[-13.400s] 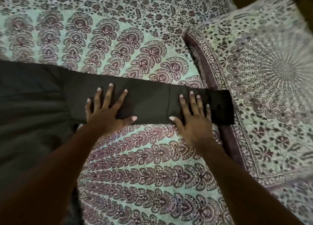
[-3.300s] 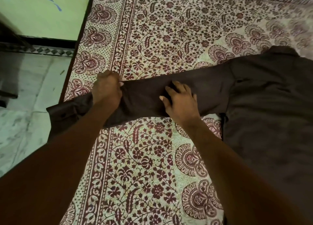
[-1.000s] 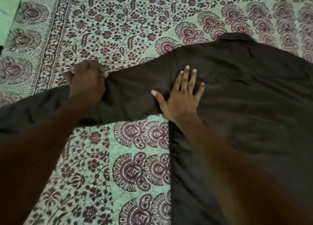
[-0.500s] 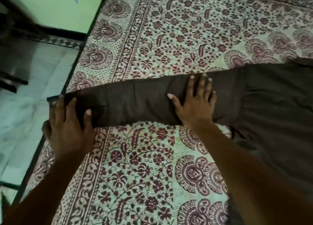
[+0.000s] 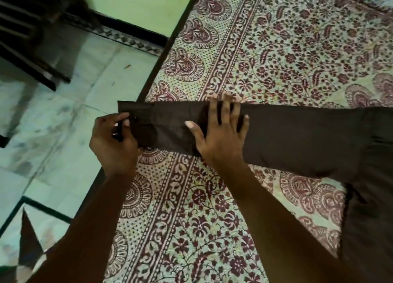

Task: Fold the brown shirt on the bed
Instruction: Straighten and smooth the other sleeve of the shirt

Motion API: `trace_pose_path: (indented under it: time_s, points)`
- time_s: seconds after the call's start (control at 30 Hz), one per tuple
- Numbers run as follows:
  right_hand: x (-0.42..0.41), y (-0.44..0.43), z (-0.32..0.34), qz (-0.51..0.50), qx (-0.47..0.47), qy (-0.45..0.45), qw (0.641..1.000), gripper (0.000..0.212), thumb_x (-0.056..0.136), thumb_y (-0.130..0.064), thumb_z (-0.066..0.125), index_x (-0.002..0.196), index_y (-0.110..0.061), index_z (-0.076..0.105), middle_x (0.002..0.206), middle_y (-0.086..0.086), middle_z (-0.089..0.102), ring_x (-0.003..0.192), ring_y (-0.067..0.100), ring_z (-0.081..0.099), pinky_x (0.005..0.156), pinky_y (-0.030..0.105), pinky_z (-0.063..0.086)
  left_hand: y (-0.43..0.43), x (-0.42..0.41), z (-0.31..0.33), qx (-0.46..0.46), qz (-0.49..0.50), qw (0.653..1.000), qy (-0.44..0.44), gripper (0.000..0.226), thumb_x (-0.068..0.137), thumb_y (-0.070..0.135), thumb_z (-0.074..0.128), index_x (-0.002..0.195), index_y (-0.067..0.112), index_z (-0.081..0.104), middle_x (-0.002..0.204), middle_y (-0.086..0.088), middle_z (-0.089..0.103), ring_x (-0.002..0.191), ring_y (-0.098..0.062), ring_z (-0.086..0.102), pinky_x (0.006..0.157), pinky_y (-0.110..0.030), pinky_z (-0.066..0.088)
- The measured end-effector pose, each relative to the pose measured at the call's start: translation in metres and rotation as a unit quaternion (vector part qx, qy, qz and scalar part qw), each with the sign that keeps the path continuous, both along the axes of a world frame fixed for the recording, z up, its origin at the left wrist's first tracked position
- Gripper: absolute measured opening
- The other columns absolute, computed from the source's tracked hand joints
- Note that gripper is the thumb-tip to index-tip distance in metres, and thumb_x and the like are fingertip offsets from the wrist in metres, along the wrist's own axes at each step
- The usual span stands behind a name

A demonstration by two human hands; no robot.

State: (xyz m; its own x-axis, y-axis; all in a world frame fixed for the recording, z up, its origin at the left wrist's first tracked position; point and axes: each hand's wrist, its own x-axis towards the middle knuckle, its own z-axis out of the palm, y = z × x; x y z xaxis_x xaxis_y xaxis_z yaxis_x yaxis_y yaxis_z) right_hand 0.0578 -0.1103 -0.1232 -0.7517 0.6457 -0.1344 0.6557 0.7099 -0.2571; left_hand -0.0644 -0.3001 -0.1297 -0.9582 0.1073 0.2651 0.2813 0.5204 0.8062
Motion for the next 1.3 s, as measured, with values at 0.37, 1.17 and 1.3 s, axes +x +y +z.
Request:
trace_pose_path:
  time_s: [0.37,1.17,1.3]
  points:
    - [-0.032,-0.049,-0.007,0.147,0.072,0.01,0.986,0.078,0.101,-0.07,0.022,0.165,-0.025,0.018,0.174,0.002,0.01,0.16,0.037,-0.001,0.124,0.064,0.004,0.003,0.001,-0.004,0.043,0.046,0.995,-0.077,0.018,0.099,0.018,0.065,0.109,0.009,0.077,0.103,0.005,0.072,0.084,-0.011,0.067,0.076,-0.006,0.046]
    - [0.046,-0.008,0.001,-0.066,0.021,0.018,0.997,0.065,0.106,-0.058,0.019,0.164,-0.03,0.02,0.174,0.002,0.005,0.161,0.028,-0.001,0.128,0.056,0.009,0.02,0.036,0.015,-0.299,-0.294,0.896,0.147,0.049,0.105,0.038,0.045,0.153,0.028,0.048,0.168,0.0,0.033,0.153,-0.027,0.03,0.116,-0.053,0.029]
    - [0.051,0.013,-0.005,0.054,0.02,0.001,0.998,0.062,0.106,-0.052,0.02,0.164,-0.03,0.019,0.174,0.001,0.006,0.16,0.031,0.001,0.126,0.056,0.005,0.037,0.062,0.009,-0.388,-0.327,0.857,0.09,0.056,0.107,0.042,0.032,0.162,0.034,0.027,0.172,0.005,0.022,0.159,-0.023,0.019,0.124,-0.054,0.024]
